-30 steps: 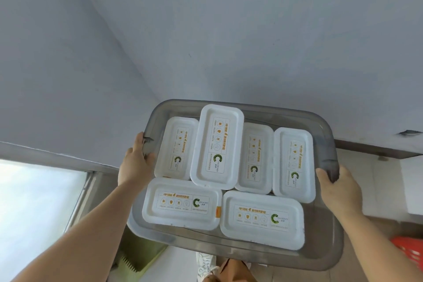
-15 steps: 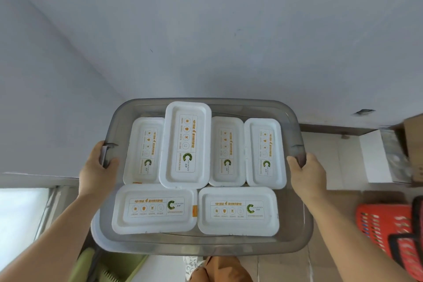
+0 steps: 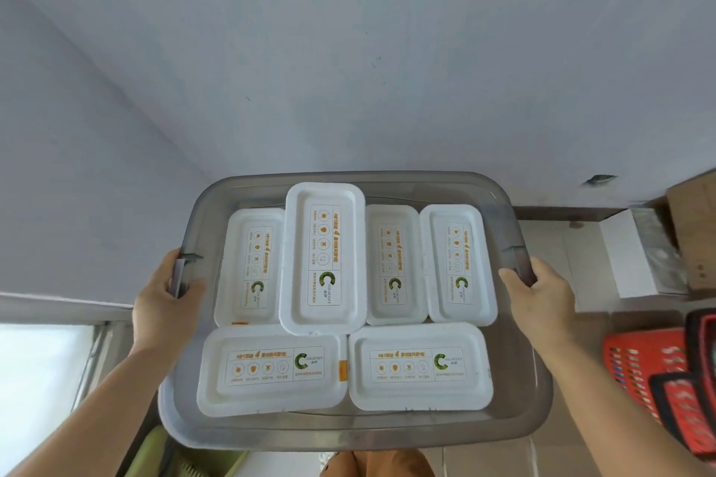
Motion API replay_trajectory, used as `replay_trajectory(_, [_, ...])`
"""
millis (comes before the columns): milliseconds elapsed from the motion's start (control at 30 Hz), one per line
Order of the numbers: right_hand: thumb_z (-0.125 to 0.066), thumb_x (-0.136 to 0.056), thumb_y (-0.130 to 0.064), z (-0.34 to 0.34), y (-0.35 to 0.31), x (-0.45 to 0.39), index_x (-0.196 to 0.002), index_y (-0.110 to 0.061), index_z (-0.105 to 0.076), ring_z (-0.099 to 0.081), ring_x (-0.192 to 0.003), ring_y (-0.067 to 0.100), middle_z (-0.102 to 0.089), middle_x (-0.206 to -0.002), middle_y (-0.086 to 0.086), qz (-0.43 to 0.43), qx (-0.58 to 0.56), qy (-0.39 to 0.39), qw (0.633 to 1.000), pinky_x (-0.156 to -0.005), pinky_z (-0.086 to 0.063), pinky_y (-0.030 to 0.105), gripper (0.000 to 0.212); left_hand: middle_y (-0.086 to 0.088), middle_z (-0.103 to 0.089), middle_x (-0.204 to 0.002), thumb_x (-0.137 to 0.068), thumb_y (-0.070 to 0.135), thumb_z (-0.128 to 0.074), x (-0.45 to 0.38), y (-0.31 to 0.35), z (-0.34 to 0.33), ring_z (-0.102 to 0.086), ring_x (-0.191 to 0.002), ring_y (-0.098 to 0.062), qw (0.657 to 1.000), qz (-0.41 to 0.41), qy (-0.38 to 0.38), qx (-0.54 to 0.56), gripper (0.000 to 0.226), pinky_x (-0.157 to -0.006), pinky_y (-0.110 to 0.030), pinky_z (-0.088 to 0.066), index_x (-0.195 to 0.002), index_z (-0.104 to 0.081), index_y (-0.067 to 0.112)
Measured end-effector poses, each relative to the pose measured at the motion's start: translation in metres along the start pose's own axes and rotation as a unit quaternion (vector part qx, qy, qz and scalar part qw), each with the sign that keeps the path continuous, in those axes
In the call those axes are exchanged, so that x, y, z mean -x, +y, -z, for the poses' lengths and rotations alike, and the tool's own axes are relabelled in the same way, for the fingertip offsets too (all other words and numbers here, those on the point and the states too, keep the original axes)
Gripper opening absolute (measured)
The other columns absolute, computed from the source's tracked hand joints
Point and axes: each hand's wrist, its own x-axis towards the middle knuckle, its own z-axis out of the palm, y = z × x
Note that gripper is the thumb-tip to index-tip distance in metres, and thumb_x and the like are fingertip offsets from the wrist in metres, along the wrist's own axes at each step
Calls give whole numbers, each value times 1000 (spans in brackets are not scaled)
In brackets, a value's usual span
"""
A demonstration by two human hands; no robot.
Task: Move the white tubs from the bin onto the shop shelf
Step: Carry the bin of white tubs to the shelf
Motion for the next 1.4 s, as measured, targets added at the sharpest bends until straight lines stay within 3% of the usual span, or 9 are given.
replay_trajectory(100, [-60,-89,-16,21,7,17,-74,1,-54,-43,-58,21,-53,-64,11,-5,10,4,1000,-53,-34,22,24,-6,-64,-84,-88,7,-55,12,12,7,-55,-65,-27,1000,-14,-19,12,42,-56,-25,-44,-125,-53,28])
replay_trajectory(267, [-62,-88,-12,55,14,53,-86,-5,-61,-49,-65,26,-59,-70,12,-23,-21,38,999,-55,-33,30,8,-4,-50,-65,-87,7,-55,24,32,14,-40,-51,-19,998,-33,-50,7,44,-50,-24,-38,-125,-55,29])
replay_trajectory(400, [-63,-87,-14,77,31,86,-87,-6,-64,-53,-65,26,-58,-66,3,-51,-12,81,995,-59,-38,32,8,0,-51,-69,-87,9,-55,30,46,16,-42,-51,-17,994,-61,-90,19,46,-49,-25,-38,-127,-54,30])
replay_trajectory(567, [-64,-86,-13,104,52,140,-98,-10,-67,-59,-72,34,-67,-73,17,-86,-31,143,985,-62,-39,32,13,-7,-63,-81,-86,7,-57,40,66,14,-47,-56,-23,981,-132,-141,13,43,-54,-29,-42,-122,-56,30])
replay_trajectory(767, [-67,-80,-25,125,86,210,-99,-13,-65,-54,-80,25,-64,-83,8,-137,-60,230,962,-72,-42,32,22,-6,-65,-78,-86,7,-58,64,98,6,-48,-53,-26,953,-227,-202,-9,37,-54,-25,-42,-114,-58,31])
replay_trajectory(900, [-64,-85,-17,144,109,258,-90,-18,-63,-56,-70,28,-63,-73,7,-203,-69,271,938,-64,-46,35,5,-8,-62,-74,-86,6,-59,92,124,-12,-47,-53,-27,923,-285,-256,-18,35,-39,-18,-40,-114,-59,27])
replay_trajectory(967, [-62,-85,-19,152,122,282,-95,-23,-65,-56,-64,28,-61,-68,4,-229,-72,287,927,-62,-46,33,11,-6,-62,-77,-87,7,-59,108,136,-26,-49,-55,-28,911,-298,-284,-19,36,-47,-25,-48,-114,-58,30])
replay_trajectory(1100, [-60,-83,-16,172,147,322,-63,-21,-51,-47,-53,29,-50,-55,7,-279,-73,323,901,-53,-40,30,22,-4,-62,-78,-87,9,-58,149,156,-54,-50,-57,-27,886,-327,-327,-25,34,-58,-43,-53,-108,-57,35])
replay_trajectory(1400, [-59,-81,-15,235,224,381,-78,-18,-62,-46,-54,31,-49,-59,16,-346,-89,365,860,-55,-39,29,5,-5,-61,-76,-86,8,-58,265,190,-117,-48,-57,-24,846,-361,-391,-34,34,-55,-35,-47,-110,-59,31])
